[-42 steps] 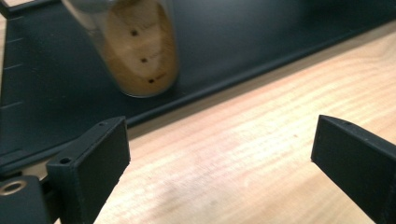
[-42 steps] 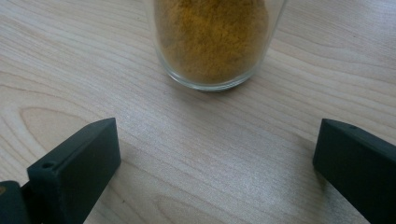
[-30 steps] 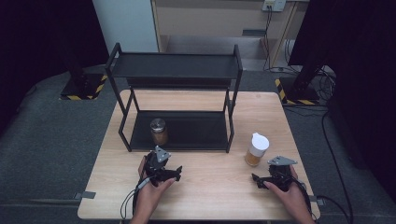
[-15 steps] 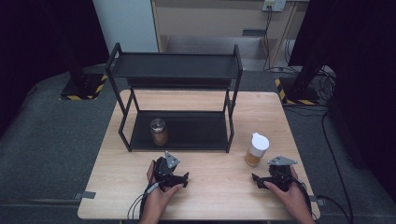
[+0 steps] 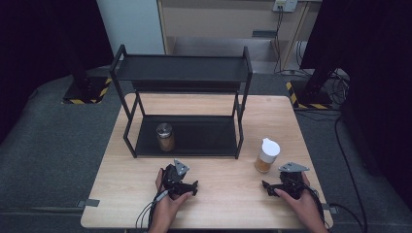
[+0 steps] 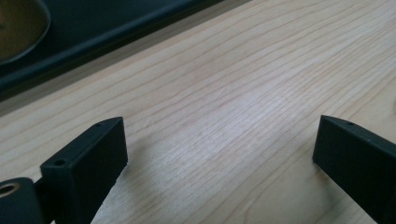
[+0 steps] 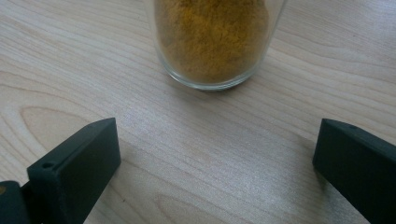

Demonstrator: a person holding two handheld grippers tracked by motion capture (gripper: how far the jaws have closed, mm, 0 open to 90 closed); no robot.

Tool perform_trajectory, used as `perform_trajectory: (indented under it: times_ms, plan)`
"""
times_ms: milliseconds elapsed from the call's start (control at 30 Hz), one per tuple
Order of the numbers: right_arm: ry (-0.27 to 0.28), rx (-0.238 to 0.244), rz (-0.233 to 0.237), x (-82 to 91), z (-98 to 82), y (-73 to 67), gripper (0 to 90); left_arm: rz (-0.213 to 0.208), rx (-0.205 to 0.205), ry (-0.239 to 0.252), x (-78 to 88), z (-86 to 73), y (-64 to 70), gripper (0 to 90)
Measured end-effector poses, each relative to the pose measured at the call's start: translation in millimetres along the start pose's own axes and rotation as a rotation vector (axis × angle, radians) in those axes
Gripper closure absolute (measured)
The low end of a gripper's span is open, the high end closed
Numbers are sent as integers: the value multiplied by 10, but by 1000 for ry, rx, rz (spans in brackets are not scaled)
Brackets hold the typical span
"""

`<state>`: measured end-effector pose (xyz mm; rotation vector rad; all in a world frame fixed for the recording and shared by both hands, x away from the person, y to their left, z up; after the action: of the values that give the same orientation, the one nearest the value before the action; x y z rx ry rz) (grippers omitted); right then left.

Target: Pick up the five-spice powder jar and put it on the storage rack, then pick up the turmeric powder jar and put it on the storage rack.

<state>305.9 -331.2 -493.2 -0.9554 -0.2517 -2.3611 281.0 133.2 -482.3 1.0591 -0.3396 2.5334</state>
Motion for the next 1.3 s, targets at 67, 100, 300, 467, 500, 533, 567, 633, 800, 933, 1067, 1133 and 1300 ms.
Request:
perform_trajectory:
  times_ms: [67,100,300,467,500,533,567,633,800,933,1067,1133,1300]
  plan:
    - [0,0,0,0,0,0,18,-8,12,-1,-9,-5,-23,7]
    - [0,0,0,0,0,0,18,-10,16,-1,-13,-8,-31,2]
    - [0,0,0,0,0,0,17,-22,19,9,-24,-26,-59,0]
    - [1,1,-1,0,-2,-1,18,-28,14,18,-28,-42,-71,0]
    - [1,0,-1,1,-3,-3,18,-29,13,20,-28,-47,-73,0]
    - [1,0,0,2,-4,-3,18,-31,11,22,-28,-50,-77,0]
    - [1,0,0,4,-5,-4,17,-32,9,21,-28,-50,-80,0]
    - [0,0,0,6,-7,-5,18,-31,9,24,-29,-54,-79,0]
    - [0,1,1,7,-8,-5,17,-34,6,26,-30,-58,-86,0]
    - [0,2,1,7,-8,-5,17,-37,3,27,-32,-57,-92,0]
    - [0,1,1,7,-8,-5,17,-37,3,29,-32,-62,-92,0]
    - [0,0,1,8,-8,-7,17,-38,2,30,-32,-64,-93,0]
    - [0,1,0,10,-11,-7,17,-41,-1,30,-34,-63,-99,0]
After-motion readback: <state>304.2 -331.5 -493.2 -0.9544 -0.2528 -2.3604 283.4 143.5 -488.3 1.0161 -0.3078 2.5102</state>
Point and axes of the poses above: each handheld gripper's, and its own axes: x roughly backward along the jaws, z roughly out of its top, y roughly to its right, the point moved 5 cm from there along -x, roughly forward along the jaws, and after that the axes turned 3 degrees about z, right-handed, at the moved point
